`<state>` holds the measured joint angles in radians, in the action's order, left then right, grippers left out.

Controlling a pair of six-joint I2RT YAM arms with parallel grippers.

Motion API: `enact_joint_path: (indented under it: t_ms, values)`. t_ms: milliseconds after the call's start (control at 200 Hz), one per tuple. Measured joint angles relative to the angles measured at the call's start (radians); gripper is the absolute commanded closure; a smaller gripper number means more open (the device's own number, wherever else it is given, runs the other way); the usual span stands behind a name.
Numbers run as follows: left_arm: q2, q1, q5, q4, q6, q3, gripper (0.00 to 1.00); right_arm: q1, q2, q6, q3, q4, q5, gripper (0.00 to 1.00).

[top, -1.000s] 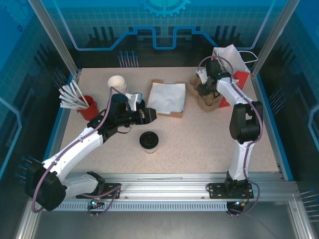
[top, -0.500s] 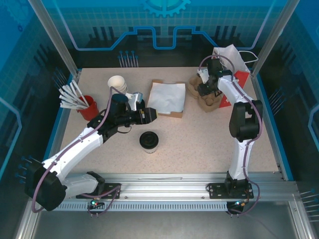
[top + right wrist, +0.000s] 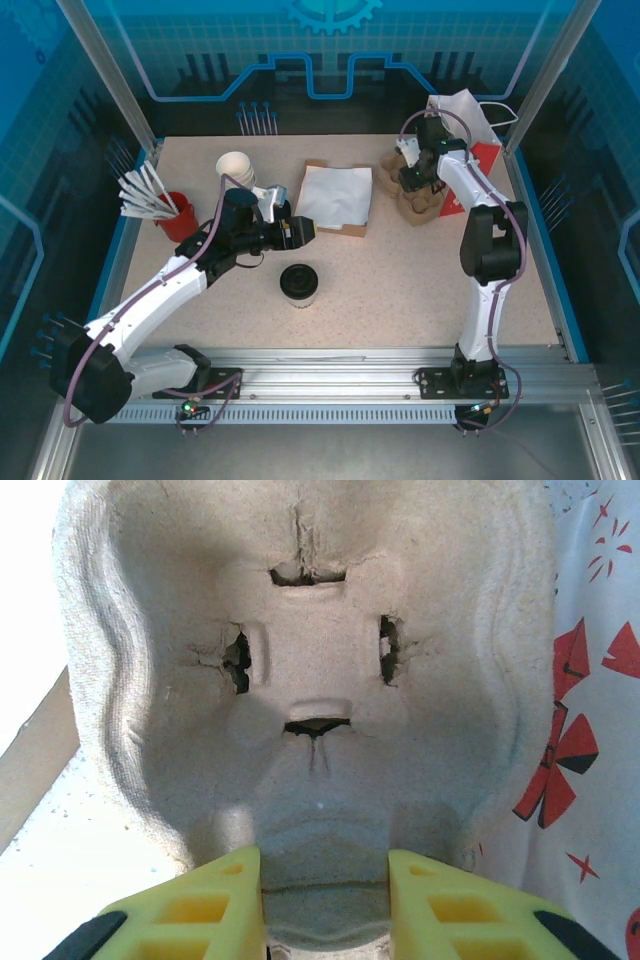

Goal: Pack the takeout coffee

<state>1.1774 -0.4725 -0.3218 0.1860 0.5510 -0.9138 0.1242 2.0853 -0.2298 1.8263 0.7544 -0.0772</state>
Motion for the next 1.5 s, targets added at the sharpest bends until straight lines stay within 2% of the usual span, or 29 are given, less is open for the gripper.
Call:
enact_joint_path:
  t_ms: [525,830,1061,1296,1501]
  values:
    - [0.0,0.0,0.004,0.001,-0.003,0.0,0.25,0.006,-0.042,0.0,0.044,0.07,0.0,0.7]
    - [0.0,0.0,0.019,0.003,-0.008,0.004,0.24,0.073,-0.199,0.012,0.0,0.084,0.009,0.7]
    - [-0.041,0.002,0.074,0.017,-0.013,0.045,0.24,0.192,-0.402,0.09,-0.211,0.073,0.042,0.69]
    - [-0.13,0.061,0.118,0.035,-0.026,0.093,0.23,0.402,-0.63,0.238,-0.557,0.042,0.051,0.68]
    - [-0.164,0.101,0.138,0.05,-0.028,0.111,0.22,0.545,-0.673,0.363,-0.76,-0.002,0.027,0.68]
